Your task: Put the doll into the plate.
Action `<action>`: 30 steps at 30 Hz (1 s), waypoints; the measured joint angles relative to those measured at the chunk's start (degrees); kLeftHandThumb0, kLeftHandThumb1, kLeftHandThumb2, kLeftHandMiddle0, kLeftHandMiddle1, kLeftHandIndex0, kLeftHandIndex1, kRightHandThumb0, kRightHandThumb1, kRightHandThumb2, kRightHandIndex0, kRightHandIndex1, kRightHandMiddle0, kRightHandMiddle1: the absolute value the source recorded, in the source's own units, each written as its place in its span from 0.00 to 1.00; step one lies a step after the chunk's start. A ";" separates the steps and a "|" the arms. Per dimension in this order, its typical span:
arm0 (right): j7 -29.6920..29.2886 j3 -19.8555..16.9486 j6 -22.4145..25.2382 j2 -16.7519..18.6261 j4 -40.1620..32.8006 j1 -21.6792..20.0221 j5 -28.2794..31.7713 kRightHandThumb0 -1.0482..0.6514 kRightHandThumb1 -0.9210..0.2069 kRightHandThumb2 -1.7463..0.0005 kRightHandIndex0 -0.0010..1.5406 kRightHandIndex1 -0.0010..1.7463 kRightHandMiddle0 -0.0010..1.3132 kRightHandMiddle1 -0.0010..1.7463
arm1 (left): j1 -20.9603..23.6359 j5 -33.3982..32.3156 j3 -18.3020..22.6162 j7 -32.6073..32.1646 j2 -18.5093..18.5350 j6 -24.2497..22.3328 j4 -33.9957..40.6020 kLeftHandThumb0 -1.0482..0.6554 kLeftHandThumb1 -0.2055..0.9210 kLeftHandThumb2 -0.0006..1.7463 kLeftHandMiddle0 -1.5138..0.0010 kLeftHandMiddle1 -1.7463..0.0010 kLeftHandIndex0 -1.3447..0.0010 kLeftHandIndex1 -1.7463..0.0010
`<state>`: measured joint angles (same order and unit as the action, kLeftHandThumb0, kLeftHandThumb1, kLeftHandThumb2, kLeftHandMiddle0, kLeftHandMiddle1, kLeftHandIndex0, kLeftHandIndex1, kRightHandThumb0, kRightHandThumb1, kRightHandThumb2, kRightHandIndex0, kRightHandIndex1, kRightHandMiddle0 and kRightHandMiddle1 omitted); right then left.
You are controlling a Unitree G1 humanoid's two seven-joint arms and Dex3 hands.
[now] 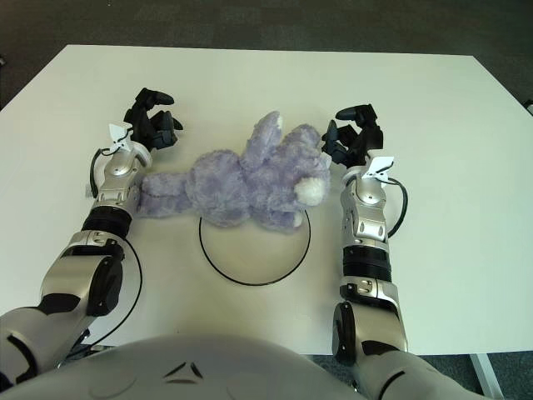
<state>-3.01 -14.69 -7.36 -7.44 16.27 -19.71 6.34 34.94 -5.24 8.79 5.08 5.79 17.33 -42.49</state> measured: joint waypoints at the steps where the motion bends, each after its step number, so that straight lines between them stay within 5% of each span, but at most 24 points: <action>1: 0.06 -0.03 -0.24 0.00 0.28 0.00 0.01 0.61 0.51 0.28 0.43 0.94 0.26 1.00 | 0.00 0.00 -0.03 0.20 0.03 0.14 0.00 0.61 0.49 0.72 0.57 0.06 0.74 0.00; 16: -0.11 -0.05 -0.78 0.16 2.12 0.00 0.02 0.61 0.53 0.26 0.44 0.94 0.26 1.00 | -1.50 -0.57 -0.05 1.42 0.13 -0.17 2.71 0.61 0.49 0.73 0.58 0.04 0.75 0.00; 30: -1.46 0.54 -1.71 2.31 1.60 1.61 -0.06 0.61 0.57 0.23 0.46 0.94 0.29 1.00 | -8.19 -1.21 -0.46 0.69 -2.53 -3.97 13.74 0.61 0.45 0.76 0.56 0.02 0.72 0.02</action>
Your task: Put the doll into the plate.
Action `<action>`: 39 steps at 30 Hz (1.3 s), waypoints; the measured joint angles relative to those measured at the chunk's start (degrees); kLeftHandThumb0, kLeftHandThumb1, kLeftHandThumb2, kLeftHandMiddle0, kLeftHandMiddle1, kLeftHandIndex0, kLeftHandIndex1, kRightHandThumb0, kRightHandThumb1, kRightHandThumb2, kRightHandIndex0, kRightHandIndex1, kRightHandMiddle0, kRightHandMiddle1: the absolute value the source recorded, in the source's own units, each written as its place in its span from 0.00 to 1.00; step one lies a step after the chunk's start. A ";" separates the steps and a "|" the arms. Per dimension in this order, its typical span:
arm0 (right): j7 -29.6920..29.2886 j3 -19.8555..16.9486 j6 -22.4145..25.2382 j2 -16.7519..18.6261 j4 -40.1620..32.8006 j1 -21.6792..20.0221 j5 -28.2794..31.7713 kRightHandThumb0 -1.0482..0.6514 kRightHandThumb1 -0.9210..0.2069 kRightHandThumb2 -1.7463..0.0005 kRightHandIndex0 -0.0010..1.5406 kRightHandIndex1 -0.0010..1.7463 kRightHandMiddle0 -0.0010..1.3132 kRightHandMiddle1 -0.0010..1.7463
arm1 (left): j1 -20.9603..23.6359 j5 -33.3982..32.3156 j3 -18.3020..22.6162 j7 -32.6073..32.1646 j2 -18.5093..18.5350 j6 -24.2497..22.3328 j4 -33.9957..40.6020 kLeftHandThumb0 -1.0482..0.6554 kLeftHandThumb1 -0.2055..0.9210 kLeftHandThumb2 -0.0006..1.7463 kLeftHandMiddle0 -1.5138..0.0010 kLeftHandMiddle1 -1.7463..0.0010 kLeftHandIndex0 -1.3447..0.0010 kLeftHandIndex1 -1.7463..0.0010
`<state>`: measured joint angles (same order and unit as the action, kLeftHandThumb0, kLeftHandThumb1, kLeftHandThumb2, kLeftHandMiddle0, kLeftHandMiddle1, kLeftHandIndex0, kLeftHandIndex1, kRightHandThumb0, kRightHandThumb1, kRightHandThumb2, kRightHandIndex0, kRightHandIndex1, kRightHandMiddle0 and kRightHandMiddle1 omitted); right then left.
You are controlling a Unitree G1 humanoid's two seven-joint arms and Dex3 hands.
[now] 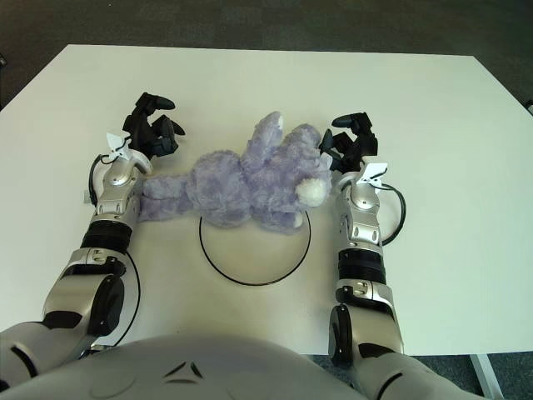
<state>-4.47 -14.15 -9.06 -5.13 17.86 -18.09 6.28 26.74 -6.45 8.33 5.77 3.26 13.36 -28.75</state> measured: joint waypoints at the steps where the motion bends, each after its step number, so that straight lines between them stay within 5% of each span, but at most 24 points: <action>1: -0.19 0.08 -0.02 0.21 -0.34 0.31 -0.04 0.61 0.57 0.23 0.47 0.94 0.29 1.00 | -0.52 0.00 -0.04 -0.10 -0.14 -0.01 0.68 0.61 0.45 0.76 0.57 0.01 0.72 0.01; 39: -3.60 1.64 3.77 2.29 -10.29 7.80 -1.26 0.61 0.63 0.17 0.49 0.97 0.32 1.00 | -9.15 0.11 -2.11 -0.52 -1.57 2.65 9.33 0.61 0.48 0.75 0.59 0.00 0.73 0.01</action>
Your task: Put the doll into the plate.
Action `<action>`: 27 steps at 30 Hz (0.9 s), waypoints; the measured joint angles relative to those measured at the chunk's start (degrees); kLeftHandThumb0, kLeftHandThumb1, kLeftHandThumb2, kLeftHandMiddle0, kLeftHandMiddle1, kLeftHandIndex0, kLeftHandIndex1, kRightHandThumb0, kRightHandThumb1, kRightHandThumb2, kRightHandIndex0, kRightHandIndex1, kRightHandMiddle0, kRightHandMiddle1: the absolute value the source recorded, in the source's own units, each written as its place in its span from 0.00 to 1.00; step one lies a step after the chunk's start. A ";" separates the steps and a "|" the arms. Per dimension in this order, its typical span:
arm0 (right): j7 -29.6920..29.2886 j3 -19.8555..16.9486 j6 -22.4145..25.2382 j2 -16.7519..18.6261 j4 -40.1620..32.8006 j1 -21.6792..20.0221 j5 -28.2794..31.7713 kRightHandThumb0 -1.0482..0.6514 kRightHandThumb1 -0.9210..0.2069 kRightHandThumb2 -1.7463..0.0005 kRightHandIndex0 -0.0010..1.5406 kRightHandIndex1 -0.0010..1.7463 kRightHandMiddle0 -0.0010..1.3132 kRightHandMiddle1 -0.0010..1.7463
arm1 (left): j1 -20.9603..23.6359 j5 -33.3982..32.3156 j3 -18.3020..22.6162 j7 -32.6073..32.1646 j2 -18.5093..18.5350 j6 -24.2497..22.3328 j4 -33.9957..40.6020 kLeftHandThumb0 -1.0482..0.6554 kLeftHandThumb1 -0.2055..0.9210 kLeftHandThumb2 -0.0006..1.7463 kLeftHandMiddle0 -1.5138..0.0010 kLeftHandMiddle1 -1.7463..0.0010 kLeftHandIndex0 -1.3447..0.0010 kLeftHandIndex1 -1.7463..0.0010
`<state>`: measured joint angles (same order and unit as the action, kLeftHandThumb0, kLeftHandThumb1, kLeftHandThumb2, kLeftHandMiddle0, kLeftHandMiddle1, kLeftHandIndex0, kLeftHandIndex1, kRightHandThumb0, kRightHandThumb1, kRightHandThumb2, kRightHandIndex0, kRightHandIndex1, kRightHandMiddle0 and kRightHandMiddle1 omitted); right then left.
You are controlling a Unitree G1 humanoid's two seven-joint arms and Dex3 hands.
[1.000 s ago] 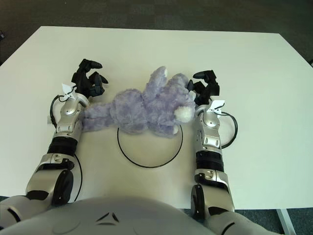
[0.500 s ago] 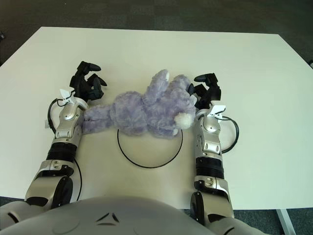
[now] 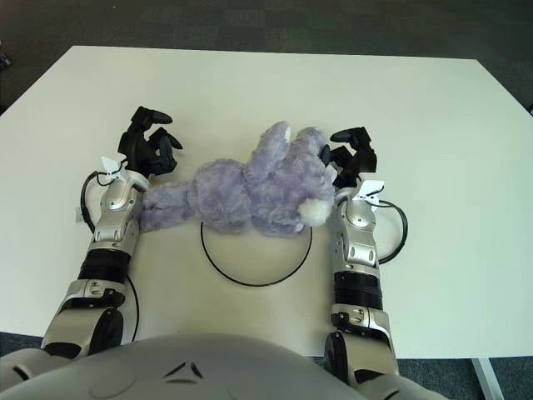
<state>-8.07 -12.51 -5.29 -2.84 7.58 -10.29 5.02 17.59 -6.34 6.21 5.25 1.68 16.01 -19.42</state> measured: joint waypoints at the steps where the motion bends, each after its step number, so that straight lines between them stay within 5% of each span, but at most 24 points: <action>1: -0.01 0.02 0.28 0.02 -0.25 0.11 0.01 0.61 0.63 0.17 0.49 0.97 0.32 1.00 | -0.02 0.02 0.00 -0.03 -0.02 0.00 0.06 0.61 0.48 0.75 0.59 0.00 0.73 0.01; 27: -0.87 0.41 3.04 -0.04 -3.40 1.94 -0.10 0.61 0.65 0.15 0.49 0.99 0.34 1.00 | -0.60 0.60 -0.05 -1.98 -0.68 -2.34 1.49 0.61 0.47 0.75 0.58 0.00 0.71 0.03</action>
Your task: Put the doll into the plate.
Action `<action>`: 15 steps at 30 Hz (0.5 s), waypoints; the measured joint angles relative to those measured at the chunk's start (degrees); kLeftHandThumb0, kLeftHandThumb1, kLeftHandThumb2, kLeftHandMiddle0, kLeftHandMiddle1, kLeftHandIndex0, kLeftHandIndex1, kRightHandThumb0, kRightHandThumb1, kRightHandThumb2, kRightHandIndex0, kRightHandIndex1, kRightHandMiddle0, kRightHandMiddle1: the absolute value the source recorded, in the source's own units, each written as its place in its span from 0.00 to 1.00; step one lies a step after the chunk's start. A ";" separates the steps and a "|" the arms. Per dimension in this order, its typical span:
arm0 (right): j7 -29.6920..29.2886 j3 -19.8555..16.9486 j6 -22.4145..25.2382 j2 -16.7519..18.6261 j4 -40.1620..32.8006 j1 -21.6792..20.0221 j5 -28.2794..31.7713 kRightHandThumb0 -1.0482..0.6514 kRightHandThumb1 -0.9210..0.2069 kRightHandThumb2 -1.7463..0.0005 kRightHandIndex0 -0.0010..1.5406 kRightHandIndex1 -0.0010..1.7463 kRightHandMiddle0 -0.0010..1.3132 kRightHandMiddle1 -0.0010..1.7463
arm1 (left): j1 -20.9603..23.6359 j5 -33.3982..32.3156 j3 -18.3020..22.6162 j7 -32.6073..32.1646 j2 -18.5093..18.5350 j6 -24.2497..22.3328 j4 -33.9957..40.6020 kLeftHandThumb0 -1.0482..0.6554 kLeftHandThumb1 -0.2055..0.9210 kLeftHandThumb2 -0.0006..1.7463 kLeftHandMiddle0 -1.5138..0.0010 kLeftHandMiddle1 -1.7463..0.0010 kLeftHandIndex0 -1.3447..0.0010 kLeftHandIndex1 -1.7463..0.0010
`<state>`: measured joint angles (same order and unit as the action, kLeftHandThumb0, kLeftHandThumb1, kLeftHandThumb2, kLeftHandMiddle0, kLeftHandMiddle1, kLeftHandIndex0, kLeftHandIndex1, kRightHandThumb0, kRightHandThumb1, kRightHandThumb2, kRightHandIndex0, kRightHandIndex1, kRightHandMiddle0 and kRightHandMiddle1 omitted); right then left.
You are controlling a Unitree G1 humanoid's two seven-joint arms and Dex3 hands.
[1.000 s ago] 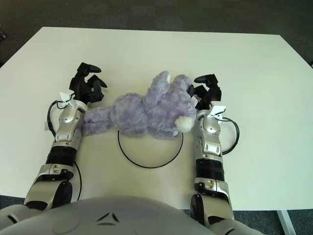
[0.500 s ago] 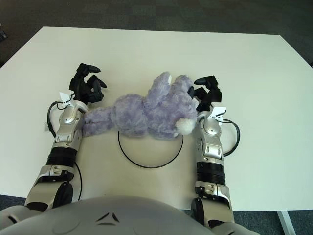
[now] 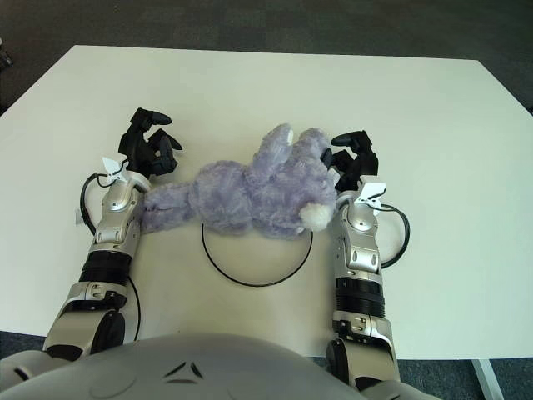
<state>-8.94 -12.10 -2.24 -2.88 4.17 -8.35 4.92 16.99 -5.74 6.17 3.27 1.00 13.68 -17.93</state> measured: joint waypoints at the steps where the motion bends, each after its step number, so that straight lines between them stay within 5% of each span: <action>1: 0.00 0.01 0.11 -0.01 -0.08 0.05 0.00 0.61 0.65 0.15 0.49 0.99 0.34 1.00 | -0.01 -0.03 0.00 0.00 -0.01 -0.11 0.03 0.61 0.47 0.75 0.58 0.00 0.71 0.03; 15: 0.50 -0.11 0.42 -0.02 -0.28 0.52 0.20 0.61 0.71 0.15 0.56 0.88 0.40 1.00 | -0.73 -0.55 0.01 0.08 -0.20 -1.88 1.43 0.61 0.47 0.75 0.58 0.00 0.70 0.04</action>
<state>-8.44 -12.21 -1.82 -2.90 3.89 -7.83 5.12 16.26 -6.29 6.18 3.35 0.81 11.79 -16.49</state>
